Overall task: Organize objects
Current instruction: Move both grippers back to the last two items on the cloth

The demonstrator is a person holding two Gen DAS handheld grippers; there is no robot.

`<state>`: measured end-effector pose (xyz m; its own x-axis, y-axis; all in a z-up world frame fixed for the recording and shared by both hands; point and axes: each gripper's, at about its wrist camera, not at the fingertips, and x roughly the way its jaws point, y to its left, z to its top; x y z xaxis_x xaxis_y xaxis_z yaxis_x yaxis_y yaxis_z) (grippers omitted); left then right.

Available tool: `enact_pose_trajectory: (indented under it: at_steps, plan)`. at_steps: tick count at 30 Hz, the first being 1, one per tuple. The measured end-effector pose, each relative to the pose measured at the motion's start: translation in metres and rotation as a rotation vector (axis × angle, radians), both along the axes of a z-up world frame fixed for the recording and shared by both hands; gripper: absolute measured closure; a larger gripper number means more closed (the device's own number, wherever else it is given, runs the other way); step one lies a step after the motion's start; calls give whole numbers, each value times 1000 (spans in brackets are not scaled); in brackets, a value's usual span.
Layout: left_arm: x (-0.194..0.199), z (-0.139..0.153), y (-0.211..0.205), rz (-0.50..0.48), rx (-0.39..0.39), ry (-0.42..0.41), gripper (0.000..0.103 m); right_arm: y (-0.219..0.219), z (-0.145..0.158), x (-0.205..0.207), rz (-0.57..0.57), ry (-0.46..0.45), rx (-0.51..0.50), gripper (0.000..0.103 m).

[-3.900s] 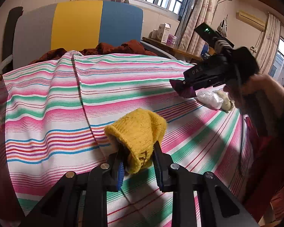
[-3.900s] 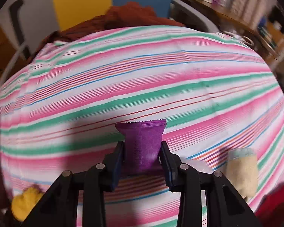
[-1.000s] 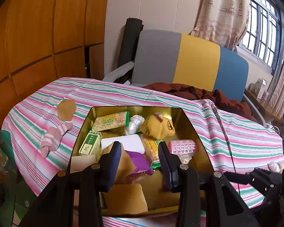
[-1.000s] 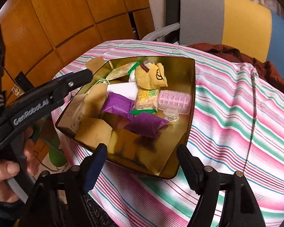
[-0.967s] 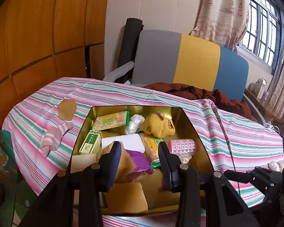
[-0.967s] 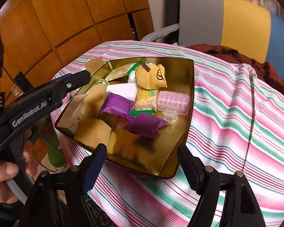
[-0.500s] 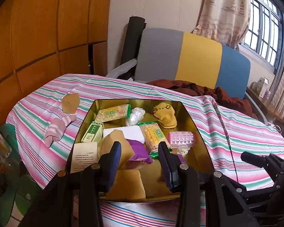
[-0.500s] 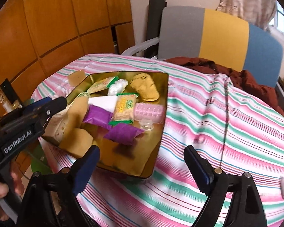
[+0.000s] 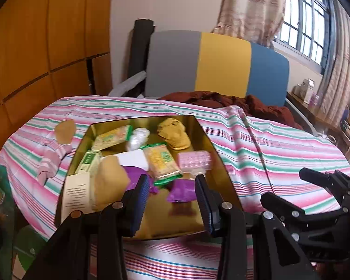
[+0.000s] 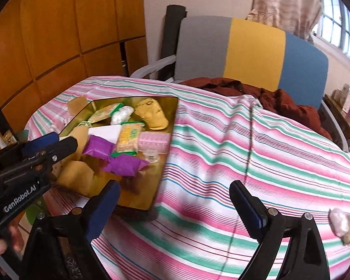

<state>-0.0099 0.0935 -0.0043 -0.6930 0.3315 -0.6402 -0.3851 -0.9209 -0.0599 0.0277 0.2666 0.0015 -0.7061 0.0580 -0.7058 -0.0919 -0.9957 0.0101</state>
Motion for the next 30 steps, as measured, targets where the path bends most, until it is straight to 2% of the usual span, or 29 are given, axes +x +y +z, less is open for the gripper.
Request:
enact_pose_trajectory:
  at_steps: [20,30]
  plan:
    - [17,-5,58,-177,-29,-19,62,75,-12,33,-191,-34,2,6]
    - [26,-10,99,-320,-53,-38,62,126,-12,58,-306,-55,-5,6]
